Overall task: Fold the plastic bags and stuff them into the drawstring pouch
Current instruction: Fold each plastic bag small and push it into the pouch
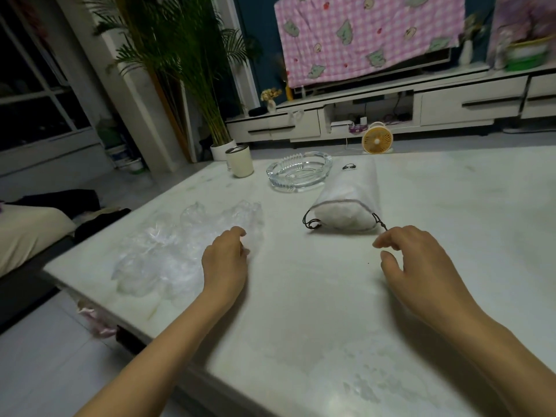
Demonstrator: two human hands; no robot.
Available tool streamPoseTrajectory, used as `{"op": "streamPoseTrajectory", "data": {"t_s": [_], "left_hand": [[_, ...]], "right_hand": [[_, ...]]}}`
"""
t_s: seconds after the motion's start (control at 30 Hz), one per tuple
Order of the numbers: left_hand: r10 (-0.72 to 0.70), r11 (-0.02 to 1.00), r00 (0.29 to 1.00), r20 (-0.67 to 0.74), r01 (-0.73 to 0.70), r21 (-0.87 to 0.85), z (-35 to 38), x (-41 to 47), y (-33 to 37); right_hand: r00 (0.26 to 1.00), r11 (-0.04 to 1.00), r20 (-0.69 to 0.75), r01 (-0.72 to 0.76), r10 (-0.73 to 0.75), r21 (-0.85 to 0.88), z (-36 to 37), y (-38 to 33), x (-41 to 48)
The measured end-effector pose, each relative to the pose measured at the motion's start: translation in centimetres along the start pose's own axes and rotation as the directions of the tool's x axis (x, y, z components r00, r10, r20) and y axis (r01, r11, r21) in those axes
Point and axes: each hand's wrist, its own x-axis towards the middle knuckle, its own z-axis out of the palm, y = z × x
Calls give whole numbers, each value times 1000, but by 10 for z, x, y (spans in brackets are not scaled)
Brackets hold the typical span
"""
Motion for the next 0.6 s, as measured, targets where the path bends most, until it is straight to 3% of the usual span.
{"op": "streamPoseTrajectory", "data": {"t_s": [0.17, 0.27, 0.4, 0.53, 0.6], "left_hand": [[31, 957, 1000, 0, -30, -290, -15, -22, 11], [250, 891, 964, -94, -267, -368, -21, -40, 25], [607, 691, 795, -11, -535, -485, -20, -82, 59], [650, 665, 710, 270, -358, -656, -25, -119, 86], [578, 648, 785, 221, -278, -709, -32, -122, 93]], "right_hand": [[1000, 1000, 11, -3, 4, -20, 2, 0, -1], [1000, 999, 7, 8, -8, 38, 3, -1, -1], [993, 964, -82, -59, 82, 258, -1, -5, 1], [972, 929, -166, -97, 165, 356, -3, -10, 0], [961, 925, -213, -91, 179, 368, -6, -13, -1]]}}
